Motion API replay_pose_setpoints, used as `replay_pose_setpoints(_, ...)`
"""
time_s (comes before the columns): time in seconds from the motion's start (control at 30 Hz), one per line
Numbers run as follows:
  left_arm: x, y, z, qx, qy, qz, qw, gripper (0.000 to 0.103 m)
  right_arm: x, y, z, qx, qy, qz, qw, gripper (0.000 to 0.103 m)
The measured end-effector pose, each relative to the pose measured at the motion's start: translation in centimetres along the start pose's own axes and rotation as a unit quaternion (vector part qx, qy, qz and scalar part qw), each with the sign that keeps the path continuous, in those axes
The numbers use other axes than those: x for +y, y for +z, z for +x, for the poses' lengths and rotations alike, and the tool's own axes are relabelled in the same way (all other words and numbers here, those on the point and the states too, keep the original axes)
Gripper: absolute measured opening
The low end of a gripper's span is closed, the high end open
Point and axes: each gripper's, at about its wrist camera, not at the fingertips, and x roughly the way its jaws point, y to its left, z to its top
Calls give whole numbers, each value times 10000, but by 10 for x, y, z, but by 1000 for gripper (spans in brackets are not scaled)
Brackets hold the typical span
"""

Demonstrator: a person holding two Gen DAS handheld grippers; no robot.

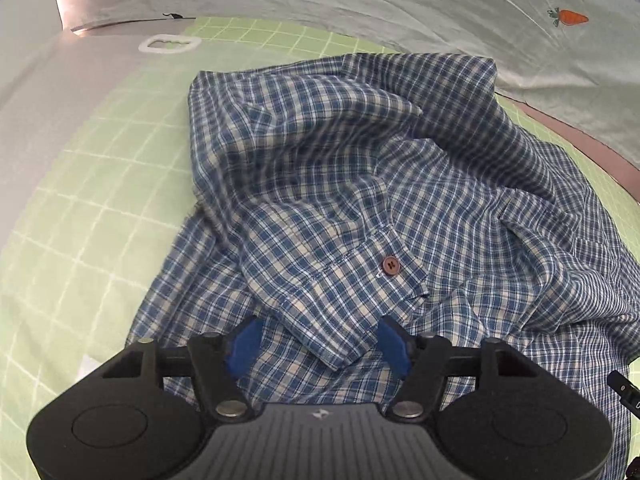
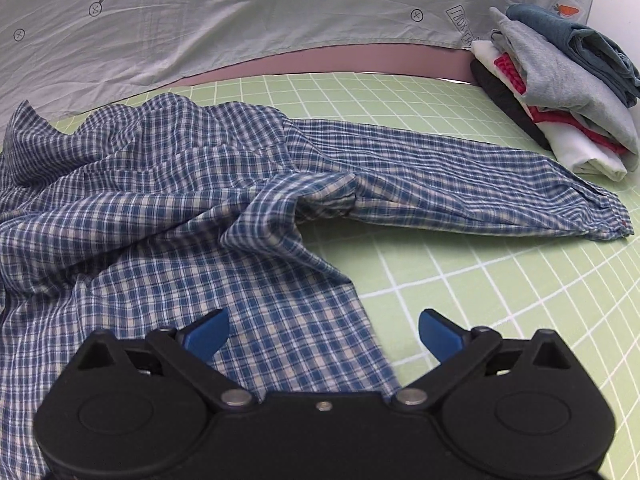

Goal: Fold clothes
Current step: 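Grasp the shirt front near the button with the left gripper and lift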

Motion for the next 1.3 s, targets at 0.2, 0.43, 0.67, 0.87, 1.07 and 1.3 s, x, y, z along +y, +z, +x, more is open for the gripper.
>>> replay_pose_setpoints(0.2, 18, -1, -11, -375, -91, -379, 9985, 5, -2, -3, 5, 86, 28, 92, 9999, 102)
replay_pose_setpoints(0.43, 91, 18, -59, -1100, 338, -1582, 9807, 3, -1, -4, 5, 50, 150, 93, 9998, 103)
replay_pose_setpoints(0.67, 198, 34, -83, -1455, 1695, -2538, 9411, 3, 0, -5, 6, -8, 257, 131, 9996, 103)
replay_pose_setpoints(0.87, 242, 24, -88, -1417, 2141, -2711, 9277, 12, 2, -7, 5, -39, 221, 120, 9997, 103)
replay_pose_setpoints(1.07, 243, -3, -82, -1292, 1765, -3157, 9233, 49, 4, -8, 3, -55, 183, 60, 9998, 103)
replay_pose_setpoints(1.3, 230, -16, -62, -1302, 1173, -3380, 9247, 64, 6, -8, 2, -52, 152, 39, 9999, 103)
